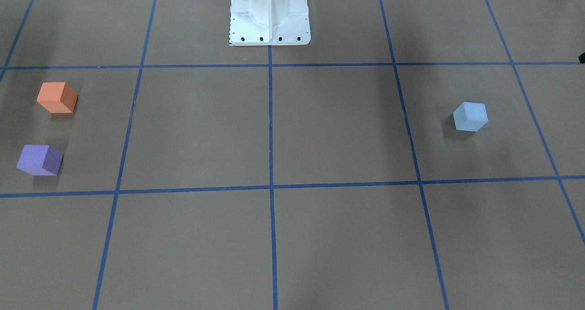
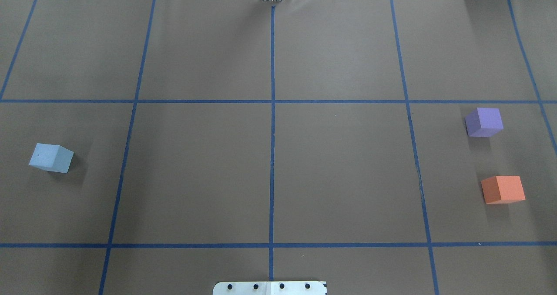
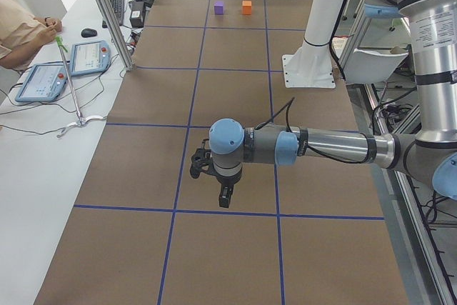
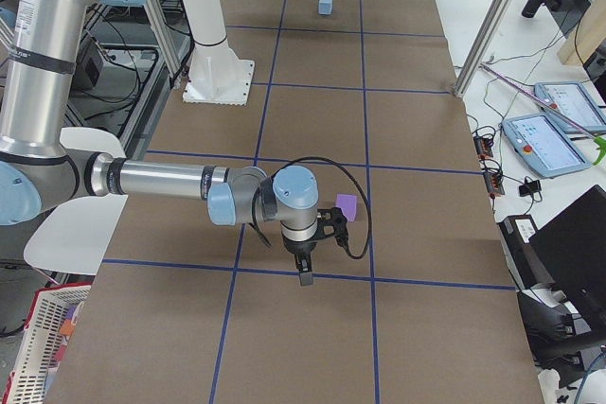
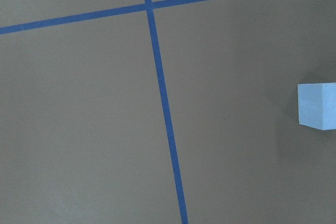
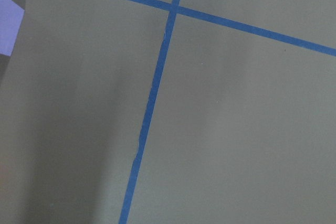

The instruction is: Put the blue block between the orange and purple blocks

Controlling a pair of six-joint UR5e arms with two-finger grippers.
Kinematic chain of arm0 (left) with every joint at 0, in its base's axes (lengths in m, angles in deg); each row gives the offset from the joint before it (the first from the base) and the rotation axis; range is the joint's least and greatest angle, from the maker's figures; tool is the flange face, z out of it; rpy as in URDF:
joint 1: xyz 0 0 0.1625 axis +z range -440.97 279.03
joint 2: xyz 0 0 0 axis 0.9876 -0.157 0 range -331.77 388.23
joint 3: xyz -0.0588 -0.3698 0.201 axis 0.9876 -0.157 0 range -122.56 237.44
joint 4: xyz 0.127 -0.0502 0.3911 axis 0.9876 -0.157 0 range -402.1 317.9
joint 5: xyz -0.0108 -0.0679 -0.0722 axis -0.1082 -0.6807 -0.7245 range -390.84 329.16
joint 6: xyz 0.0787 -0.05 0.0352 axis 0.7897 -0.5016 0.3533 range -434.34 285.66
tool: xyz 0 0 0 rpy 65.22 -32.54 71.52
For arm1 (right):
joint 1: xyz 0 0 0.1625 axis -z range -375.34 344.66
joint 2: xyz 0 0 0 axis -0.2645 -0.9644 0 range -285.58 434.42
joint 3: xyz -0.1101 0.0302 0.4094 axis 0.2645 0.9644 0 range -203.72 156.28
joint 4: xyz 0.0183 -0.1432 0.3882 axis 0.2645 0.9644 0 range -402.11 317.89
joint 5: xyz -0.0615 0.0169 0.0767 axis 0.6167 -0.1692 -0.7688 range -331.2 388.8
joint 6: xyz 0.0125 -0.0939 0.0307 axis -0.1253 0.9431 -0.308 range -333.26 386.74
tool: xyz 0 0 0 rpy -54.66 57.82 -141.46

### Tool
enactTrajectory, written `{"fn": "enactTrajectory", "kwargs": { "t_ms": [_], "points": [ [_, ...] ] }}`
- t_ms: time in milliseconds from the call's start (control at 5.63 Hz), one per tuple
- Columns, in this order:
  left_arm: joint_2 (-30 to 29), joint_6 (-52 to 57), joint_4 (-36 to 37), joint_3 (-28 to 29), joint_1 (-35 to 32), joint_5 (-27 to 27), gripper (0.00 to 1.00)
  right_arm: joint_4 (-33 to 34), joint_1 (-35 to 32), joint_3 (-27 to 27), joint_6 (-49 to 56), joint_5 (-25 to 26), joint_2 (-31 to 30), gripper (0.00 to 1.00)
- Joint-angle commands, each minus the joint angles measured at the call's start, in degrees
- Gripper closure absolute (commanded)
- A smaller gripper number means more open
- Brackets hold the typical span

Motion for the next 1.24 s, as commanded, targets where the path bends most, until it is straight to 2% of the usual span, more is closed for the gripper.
{"fn": "enactTrajectory", "kwargs": {
  "t_ms": [0,178,355,533,710,888,1065],
  "points": [
    [-0.03,0.00,-0.09,-0.78,0.00,-0.26,0.00,0.00,0.00,-0.18,0.00,-0.09,0.17,0.00],
    [-0.47,-0.09,-0.09,-0.97,0.00,0.00,0.00,0.09,0.00,-0.27,-0.44,-0.35,0.79,0.00],
    [-1.60,-0.70,-0.35,-1.32,0.00,-0.52,0.00,0.35,0.00,-0.35,-0.79,-3.83,2.18,0.00],
    [-2.31,-0.53,-0.96,-4.28,0.00,0.00,0.00,0.70,-0.09,-0.44,-0.79,-8.65,2.55,0.00],
    [-6.06,-0.70,-4.01,-3.70,-0.09,0.00,0.00,1.05,-0.18,-1.49,-0.79,-8.79,2.81,0.00],
    [-7.75,-0.44,-5.79,-4.04,-0.09,-0.52,0.00,4.80,-0.52,-4.19,-0.79,-9.05,2.90,0.00],
    [-7.07,-0.96,-11.89,-2.74,-0.18,-0.70,0.00,6.57,-0.96,-6.14,-0.71,-8.53,2.73,0.00]
  ]
}}
